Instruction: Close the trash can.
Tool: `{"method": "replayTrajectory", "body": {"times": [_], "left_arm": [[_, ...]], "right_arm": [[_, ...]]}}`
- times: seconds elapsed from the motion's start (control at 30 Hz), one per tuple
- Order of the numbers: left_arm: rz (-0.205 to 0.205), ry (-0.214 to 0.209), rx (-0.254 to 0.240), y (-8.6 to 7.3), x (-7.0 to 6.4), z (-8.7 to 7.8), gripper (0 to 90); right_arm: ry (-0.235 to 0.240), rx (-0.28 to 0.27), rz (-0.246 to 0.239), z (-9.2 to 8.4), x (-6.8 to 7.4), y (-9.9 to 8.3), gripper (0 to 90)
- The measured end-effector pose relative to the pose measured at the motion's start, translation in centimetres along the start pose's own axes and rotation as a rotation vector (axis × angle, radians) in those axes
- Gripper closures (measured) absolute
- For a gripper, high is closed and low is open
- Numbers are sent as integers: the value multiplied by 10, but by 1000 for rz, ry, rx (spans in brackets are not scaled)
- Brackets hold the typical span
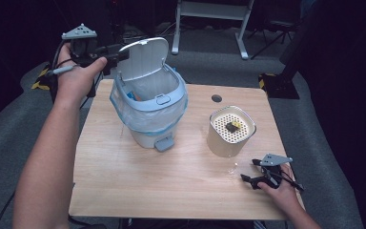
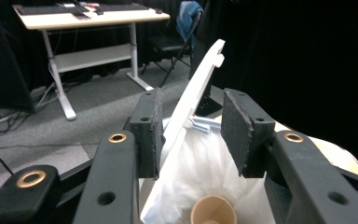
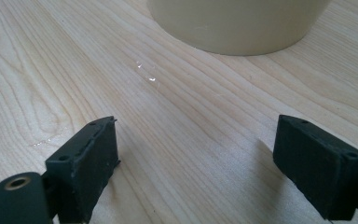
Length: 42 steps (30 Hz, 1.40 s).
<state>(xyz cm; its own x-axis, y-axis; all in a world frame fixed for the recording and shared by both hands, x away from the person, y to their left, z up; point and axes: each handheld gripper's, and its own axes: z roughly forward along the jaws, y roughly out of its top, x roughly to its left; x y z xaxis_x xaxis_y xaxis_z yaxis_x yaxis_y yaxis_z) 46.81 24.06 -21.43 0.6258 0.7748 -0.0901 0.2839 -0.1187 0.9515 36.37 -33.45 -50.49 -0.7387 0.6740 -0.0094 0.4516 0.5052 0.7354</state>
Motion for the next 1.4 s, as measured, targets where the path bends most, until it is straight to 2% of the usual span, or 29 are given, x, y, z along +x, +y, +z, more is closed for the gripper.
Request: {"method": "replayTrajectory", "body": {"times": [0.07, 0.17, 0.27, 0.4, 0.5, 0.6, 0.73, 0.8, 0.97, 1.1, 1.13, 1.17, 1.4], "left_arm": [[2, -17, 14, -3, -5, 1, 621], [28, -34, 39, -7, -13, 3, 621], [94, -13, 71, -12, -25, 8, 608], [137, -26, 106, -16, -41, 15, 568], [107, -87, 101, -18, -52, 19, 606], [118, -104, 121, -20, -62, 24, 606], [96, -130, 144, -25, -69, 31, 634], [83, -141, 154, -26, -71, 35, 675], [64, -134, 189, -27, -70, 41, 805], [41, -158, 182, -29, -70, 46, 868], [46, -157, 189, -29, -70, 47, 882], [48, -139, 189, -30, -71, 49, 896], [32, -129, 216, -38, -69, 58, 900]], "right_arm": [[0, 0, 0, 0, 0, 0, 139], [1, 0, -2, 0, 0, 0, 139], [0, 0, -2, 0, 0, 0, 139], [0, 0, -2, 0, 0, 0, 139], [1, 0, -2, 0, 0, 0, 139], [0, 0, -2, 0, 0, 0, 139], [1, 0, -2, 0, 0, 0, 139], [1, 0, -1, 0, 0, 0, 139], [1, 0, -2, 0, 0, 0, 139], [1, 0, -2, 0, 0, 0, 139], [1, 0, -2, 0, 0, 0, 139], [1, 0, -2, 0, 0, 0, 139], [1, 0, -2, 0, 0, 0, 139]]}}
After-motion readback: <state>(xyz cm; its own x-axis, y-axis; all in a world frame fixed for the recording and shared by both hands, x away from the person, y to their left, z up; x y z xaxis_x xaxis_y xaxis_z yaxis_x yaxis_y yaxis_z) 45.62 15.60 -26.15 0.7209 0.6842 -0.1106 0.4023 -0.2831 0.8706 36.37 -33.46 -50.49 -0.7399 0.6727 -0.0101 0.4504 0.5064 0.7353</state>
